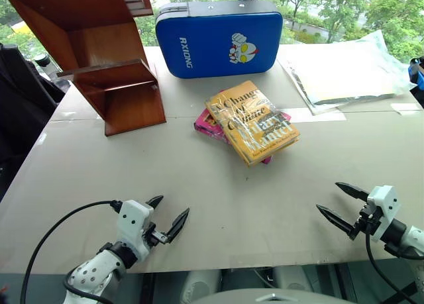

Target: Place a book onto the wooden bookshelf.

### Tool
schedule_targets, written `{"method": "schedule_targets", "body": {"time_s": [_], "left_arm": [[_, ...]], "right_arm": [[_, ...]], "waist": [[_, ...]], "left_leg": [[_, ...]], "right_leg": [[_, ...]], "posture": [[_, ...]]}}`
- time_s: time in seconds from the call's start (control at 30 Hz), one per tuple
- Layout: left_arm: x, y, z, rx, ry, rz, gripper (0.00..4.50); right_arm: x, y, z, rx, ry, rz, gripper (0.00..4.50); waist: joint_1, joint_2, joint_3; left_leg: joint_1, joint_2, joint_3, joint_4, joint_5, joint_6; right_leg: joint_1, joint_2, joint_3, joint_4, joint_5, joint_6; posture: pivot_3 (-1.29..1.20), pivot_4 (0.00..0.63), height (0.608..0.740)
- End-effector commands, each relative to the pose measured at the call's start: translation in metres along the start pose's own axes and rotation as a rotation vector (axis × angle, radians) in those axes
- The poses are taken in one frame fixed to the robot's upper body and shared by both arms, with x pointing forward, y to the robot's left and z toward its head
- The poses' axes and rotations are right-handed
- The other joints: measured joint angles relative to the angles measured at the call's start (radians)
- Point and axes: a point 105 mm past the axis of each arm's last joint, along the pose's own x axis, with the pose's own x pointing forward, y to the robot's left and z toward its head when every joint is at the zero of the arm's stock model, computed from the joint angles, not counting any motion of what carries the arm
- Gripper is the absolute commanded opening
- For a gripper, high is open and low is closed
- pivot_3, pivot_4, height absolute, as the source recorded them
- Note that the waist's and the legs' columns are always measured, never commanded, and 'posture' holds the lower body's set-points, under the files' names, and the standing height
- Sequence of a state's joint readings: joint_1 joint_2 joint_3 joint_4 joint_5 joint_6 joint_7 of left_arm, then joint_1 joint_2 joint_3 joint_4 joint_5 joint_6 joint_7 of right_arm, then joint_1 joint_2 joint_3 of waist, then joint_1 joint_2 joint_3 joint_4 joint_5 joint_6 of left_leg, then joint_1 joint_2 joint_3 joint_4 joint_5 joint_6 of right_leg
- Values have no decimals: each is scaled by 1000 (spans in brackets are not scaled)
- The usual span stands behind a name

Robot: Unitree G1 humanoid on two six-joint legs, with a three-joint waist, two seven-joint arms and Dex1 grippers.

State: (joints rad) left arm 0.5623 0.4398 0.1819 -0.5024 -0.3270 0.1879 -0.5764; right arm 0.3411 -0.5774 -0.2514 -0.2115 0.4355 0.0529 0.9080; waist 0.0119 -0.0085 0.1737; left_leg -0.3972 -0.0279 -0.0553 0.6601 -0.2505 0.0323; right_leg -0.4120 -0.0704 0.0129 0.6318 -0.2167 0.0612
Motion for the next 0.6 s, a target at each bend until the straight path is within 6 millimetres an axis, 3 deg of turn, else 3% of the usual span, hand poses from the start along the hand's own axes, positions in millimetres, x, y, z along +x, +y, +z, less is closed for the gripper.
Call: {"method": "schedule_targets", "body": {"time_s": [0.03,0.6], "left_arm": [[-2,-8,-6,-20,28,-35,4403],[-3,-6,2,-18,-11,-74,4403]], "right_arm": [[-3,-4,7,-30,-23,-5,4500],[-1,-12,5,-20,4,-9,4500]], "waist": [[0,0,0],[1,0,0]], "left_leg": [[0,0,0,0,0,0],[0,0,0,0,0,0]], "right_leg": [[0,0,0,0,0,0],[0,0,0,0,0,0]], "posture": [[0,150,740],[0,150,740]]}}
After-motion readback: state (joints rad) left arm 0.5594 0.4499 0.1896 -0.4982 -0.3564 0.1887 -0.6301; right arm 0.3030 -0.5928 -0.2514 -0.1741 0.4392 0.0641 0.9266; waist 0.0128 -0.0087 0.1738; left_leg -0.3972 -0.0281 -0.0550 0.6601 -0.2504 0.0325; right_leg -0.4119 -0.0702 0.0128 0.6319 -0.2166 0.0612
